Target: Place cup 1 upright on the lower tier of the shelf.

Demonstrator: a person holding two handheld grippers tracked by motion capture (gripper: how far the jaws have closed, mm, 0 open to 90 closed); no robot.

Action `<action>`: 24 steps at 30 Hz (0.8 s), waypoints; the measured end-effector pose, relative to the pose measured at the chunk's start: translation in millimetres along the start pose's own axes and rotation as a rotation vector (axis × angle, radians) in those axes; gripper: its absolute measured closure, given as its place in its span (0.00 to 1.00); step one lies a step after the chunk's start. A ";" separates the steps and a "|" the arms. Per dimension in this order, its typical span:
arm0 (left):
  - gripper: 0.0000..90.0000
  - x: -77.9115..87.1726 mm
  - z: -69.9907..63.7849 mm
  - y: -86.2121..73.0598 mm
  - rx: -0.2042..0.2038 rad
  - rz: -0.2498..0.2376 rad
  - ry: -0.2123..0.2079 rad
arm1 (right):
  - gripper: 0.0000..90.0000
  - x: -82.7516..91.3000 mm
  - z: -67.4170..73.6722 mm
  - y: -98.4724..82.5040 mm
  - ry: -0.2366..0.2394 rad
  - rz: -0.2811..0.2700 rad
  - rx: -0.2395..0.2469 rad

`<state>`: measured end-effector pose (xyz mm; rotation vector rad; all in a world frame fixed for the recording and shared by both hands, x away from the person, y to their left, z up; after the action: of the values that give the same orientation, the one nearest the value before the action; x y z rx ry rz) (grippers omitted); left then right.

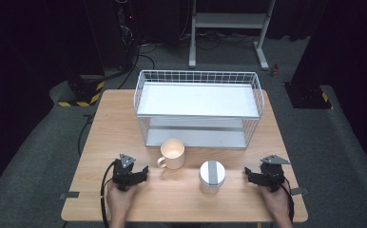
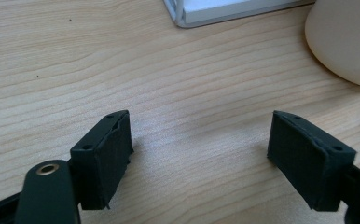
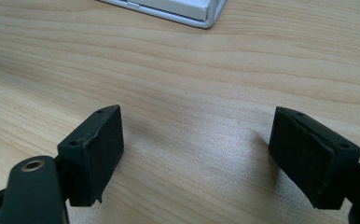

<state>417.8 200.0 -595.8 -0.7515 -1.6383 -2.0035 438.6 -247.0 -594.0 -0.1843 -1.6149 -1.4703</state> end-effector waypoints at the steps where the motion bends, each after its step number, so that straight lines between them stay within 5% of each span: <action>1: 0.23 0.0 0.0 0.0 0.000 0.000 0.000 | 0.19 0.0 0.0 0.0 0.000 0.000 0.000; 24: 0.18 -2.2 -1.5 1.2 0.032 0.016 0.023 | 0.15 0.9 -1.4 -1.5 0.002 0.008 -0.013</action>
<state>420.0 198.3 -596.6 -0.7256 -1.6425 -1.9636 437.8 -249.0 -594.6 -0.1965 -1.6021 -1.4747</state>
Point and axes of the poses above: each handheld gripper's, and its own axes: x roughly backward along the jaws, y roughly out of its top, z roughly to its left, the point moved 10 cm from there along -x, roughly forward along the jaws, and after that the axes turned 12 degrees about y, right-handed, at the moved point
